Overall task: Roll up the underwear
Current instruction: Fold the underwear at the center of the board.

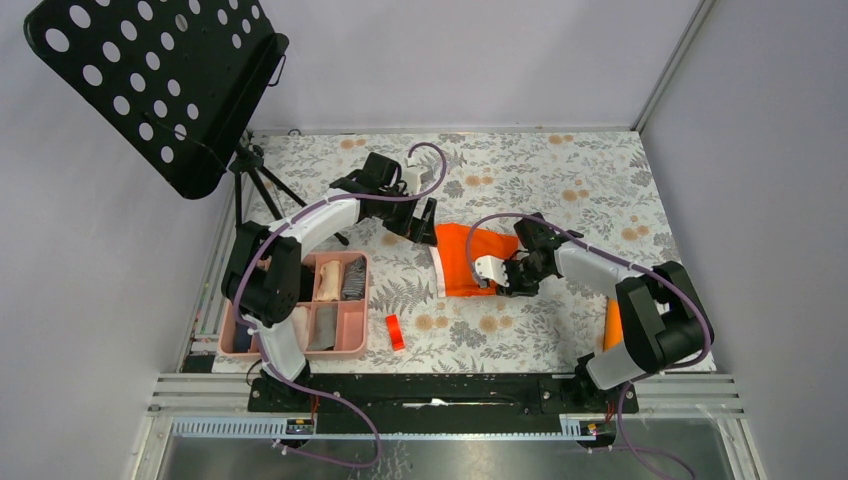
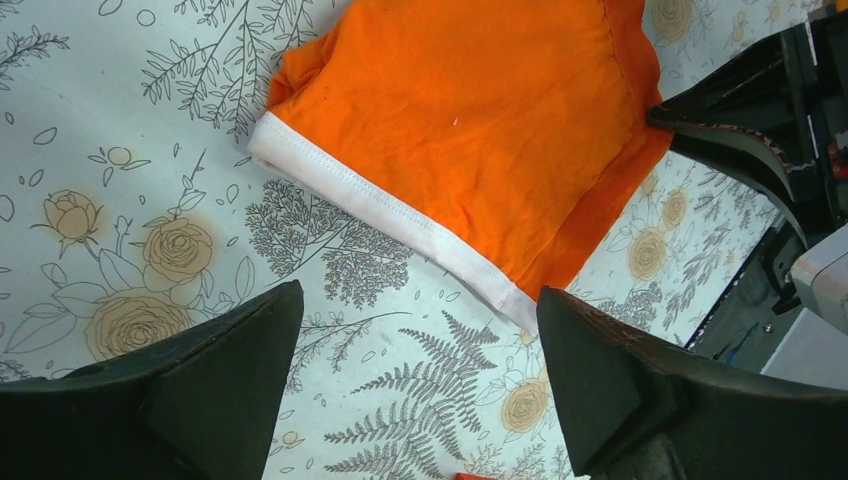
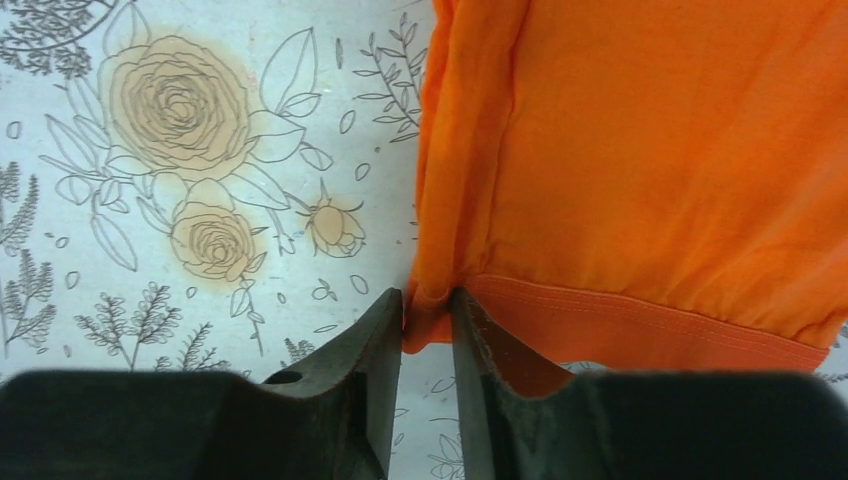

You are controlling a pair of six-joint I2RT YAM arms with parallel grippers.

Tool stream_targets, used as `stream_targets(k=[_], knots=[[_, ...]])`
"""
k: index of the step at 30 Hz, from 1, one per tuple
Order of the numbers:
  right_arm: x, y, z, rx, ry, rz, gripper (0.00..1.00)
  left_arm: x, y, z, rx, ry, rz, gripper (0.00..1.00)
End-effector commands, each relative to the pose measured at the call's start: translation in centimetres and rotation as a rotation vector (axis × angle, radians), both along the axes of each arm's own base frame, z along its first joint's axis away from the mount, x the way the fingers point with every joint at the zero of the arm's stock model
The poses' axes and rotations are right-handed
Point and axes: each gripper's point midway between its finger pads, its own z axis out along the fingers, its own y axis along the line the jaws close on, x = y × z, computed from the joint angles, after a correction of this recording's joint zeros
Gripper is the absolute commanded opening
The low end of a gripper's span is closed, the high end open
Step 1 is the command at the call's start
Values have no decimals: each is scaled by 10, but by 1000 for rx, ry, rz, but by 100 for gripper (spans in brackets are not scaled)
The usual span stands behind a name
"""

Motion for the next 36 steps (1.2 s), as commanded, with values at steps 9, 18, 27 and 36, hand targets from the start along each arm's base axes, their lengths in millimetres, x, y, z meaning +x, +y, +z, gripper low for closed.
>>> stream_targets(k=[9,18,27,36], knots=[[-26,-16,-32,-103,142,-3,0,-13,25,11,38,-207,-158,86],[-22,-3,-25,-87,306,-90,0,-91,32,4,154,-590,-643,76],[-14,-6,-30,-132,372,-135,0,-102,-20,-14,69,-595,-797,66],[-11,-7,-29,-139,371,-153,0,-97,-54,-36,70,-657,-903,60]])
